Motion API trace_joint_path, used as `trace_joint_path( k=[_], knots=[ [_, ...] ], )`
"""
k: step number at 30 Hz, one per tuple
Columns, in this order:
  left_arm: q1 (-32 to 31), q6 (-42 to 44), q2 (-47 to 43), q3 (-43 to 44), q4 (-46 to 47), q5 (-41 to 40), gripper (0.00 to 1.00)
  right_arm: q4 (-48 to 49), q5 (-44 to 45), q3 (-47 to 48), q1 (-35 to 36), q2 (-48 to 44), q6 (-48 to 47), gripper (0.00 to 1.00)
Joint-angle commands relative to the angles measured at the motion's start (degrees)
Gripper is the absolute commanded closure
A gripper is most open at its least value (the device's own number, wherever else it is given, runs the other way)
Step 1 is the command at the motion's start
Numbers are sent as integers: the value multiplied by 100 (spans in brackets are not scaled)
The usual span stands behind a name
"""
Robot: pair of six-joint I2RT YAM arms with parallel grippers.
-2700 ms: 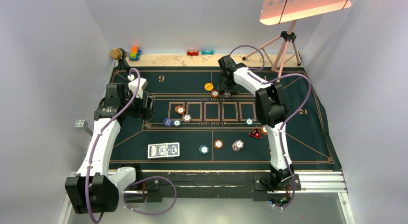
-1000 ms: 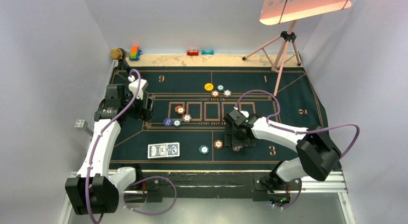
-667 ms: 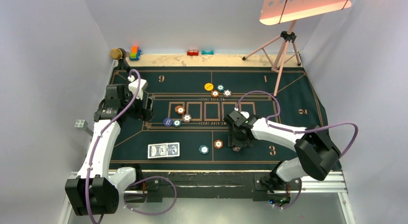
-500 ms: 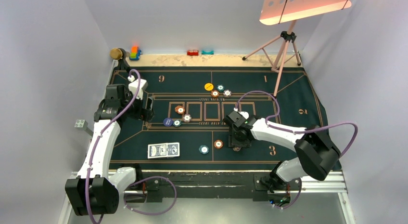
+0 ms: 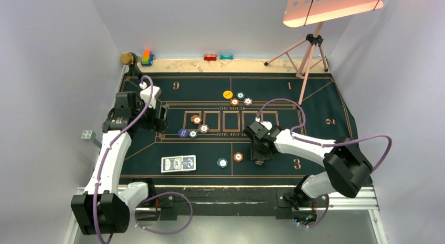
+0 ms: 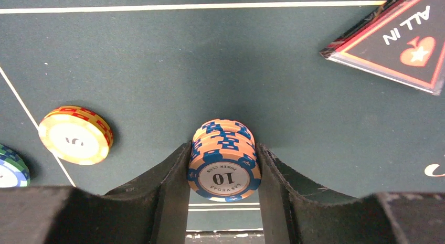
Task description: Distribute texas hold em gaming equipment
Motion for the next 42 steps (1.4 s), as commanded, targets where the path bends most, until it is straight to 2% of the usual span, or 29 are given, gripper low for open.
trace_joint_path(
  k=[1,5,10,17,21,27,29,32,37,42],
  knots=[
    [55,42,-67,17,119,82,0,-364,251,304,12,-370,135,82],
    [55,40,-47,17,116,88,0,-595,305,403,8,-681,165,88],
    [59,42,-59,24,111,99,0,-909,525,397,-131,-998,358,90],
    [56,49,-62,23,105,126,0,-750,321,-433,-1445,-1674,652,91],
    [60,50,-86,30,91,156,0,-767,323,-328,-1755,-1616,642,88],
    [55,58,-95,27,76,161,0,-566,279,-379,-1808,-1278,753,78],
    [59,63,-99,27,83,161,0,-529,342,-427,-1814,-1151,789,72],
    [57,134,-41,74,-25,290,0,-412,371,-480,-1833,-1084,812,58],
    [57,251,-63,81,-84,387,0,-302,285,-529,-1836,-1012,815,56],
    [0,488,-9,190,-340,633,0,-278,84,-495,-1836,-914,832,45]
  ],
)
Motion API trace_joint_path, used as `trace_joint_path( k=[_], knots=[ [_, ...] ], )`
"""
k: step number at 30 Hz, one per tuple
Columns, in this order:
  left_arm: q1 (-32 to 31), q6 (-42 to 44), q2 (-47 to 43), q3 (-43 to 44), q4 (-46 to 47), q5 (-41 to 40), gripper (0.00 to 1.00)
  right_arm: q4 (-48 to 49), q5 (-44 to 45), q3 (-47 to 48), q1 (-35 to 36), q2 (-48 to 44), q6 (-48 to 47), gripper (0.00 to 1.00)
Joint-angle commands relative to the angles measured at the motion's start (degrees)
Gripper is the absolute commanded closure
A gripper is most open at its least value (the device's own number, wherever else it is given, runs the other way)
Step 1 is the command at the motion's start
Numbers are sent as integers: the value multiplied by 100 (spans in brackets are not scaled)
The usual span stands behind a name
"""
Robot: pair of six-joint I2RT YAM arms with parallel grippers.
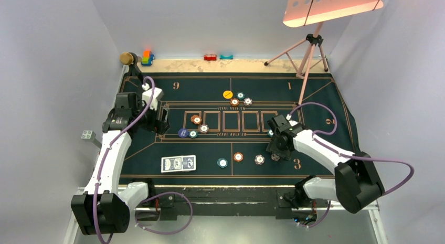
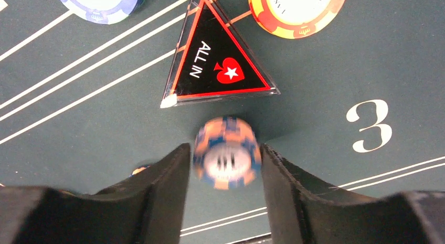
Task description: Distribute texas hold em gaming equipment
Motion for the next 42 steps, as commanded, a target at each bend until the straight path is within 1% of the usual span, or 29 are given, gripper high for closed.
trace_joint_path(
  k=[1,2,3,4,5,9,14,20,24,27,29,31,35,42],
  knots=[
    [-45,420,-16,212,-313,363,0,88,-90,65,-32,53,154,40],
    [-107,567,-55,213,-380,372,0,50,-88,93,-27,52,150,34],
    [-186,638,-113,192,-397,343,0,-11,-36,126,-33,21,171,22],
    [-272,723,-163,171,-424,289,0,-84,-18,150,-27,-36,175,16],
    [-324,840,-206,165,-469,225,0,-142,-11,173,-26,-108,146,14],
    [-777,1348,-327,135,-762,306,0,-520,223,527,-18,-531,4,13],
    [-1536,2213,-550,-238,-1020,375,0,-809,244,1148,-4,-959,-304,13],
    [-2279,3404,-769,-684,-1601,633,0,-731,58,1651,-6,-1081,-721,12],
    [-2386,3850,-745,-1085,-1756,499,0,-682,23,1999,-2,-1029,-827,11],
    [-2396,4377,-999,-1417,-1821,349,0,-619,-72,2198,-6,-935,-884,11],
    [-2399,4535,-1248,-1653,-1772,329,0,-565,-156,2325,-2,-875,-896,11],
    [-2400,4668,-1295,-1727,-1736,324,0,-496,-276,2400,0,-814,-902,11],
    [-2401,4808,-976,-1662,-1672,258,0,-358,-413,2563,-6,-670,-973,12],
    [-2464,4750,-386,-1484,-1549,297,0,-178,-467,2781,-5,-446,-1229,13]
  ],
)
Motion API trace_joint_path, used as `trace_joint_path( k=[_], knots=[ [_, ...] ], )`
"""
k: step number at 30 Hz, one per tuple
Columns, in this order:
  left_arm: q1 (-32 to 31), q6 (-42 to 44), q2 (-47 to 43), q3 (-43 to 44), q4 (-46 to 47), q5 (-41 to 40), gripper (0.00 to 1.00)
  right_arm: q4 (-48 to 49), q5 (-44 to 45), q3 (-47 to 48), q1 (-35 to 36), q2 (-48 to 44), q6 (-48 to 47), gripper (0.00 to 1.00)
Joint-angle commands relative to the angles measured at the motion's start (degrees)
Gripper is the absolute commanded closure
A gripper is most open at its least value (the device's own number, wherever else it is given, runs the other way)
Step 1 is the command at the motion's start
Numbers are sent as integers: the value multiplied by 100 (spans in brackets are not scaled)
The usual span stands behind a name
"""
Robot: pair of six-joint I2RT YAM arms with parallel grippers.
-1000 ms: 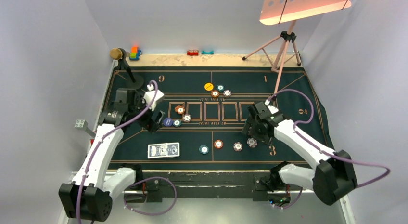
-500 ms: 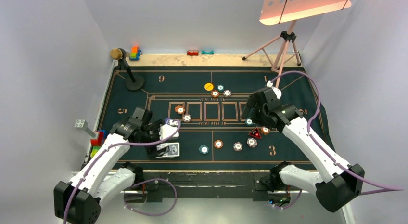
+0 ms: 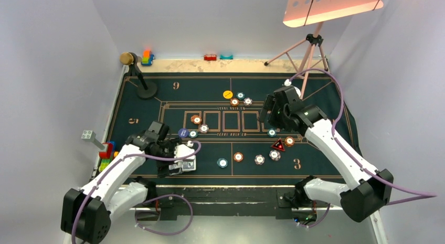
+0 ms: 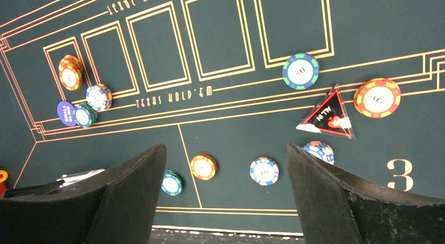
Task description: Distribute texas hold em gaming equipment
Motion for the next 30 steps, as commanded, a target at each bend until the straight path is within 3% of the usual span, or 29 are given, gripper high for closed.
trace_joint_path(
  k=[1,15,30],
  knots=[
    [-135,148,252,281,114,74,0,286,15,363,-11,110,-299,14],
    [-863,-564,917,246,760,-698,0,460,-231,654,-202,443,-616,14],
    [-1172,-1159,1575,210,1052,-1102,0,392,-274,709,-362,315,-646,14]
  ],
)
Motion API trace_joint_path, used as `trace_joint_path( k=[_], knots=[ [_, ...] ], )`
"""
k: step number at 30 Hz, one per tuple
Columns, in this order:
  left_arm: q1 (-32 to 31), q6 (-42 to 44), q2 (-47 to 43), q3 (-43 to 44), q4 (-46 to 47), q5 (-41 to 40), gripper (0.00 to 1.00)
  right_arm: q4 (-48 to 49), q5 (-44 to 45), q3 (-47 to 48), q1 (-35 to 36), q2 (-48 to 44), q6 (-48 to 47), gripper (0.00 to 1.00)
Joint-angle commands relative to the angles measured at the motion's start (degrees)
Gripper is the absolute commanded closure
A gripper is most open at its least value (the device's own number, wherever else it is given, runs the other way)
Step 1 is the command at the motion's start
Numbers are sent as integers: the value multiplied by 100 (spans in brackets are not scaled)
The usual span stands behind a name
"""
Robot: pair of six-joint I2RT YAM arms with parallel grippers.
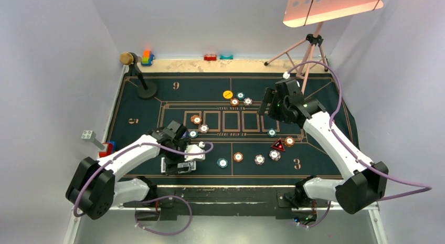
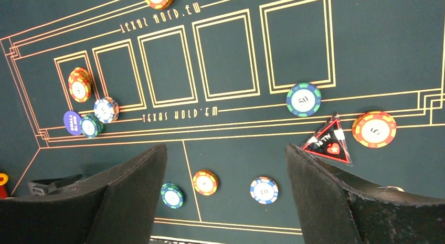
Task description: Distribute texas hold em gaming equipment
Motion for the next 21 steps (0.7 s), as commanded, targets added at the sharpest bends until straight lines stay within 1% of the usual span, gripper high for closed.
trace_joint_path(
  k=[1,4,7,11,13,16,19,21],
  knots=[
    [-59,-371,237,30,282,-95,0,65,-49,314,-45,-190,-99,14],
    [-79,-431,326,-64,402,-126,3,40,-46,352,-62,-183,-108,14],
    [-85,-498,352,-116,500,-185,11,54,-105,350,-71,-189,-113,14],
    [-81,-470,243,-189,543,-221,33,167,-288,260,-79,-208,-93,15],
    [-82,-456,158,-244,558,-271,50,229,-425,205,-80,-217,-82,16],
    [-78,-432,36,-240,489,-296,68,439,-691,75,-79,-256,-61,17],
    [-84,-477,-95,-46,250,-283,84,818,-1343,-154,-78,-315,-47,18],
    [-85,-584,-202,215,-87,-201,93,1230,-1862,-444,-78,-403,52,18]
  ],
)
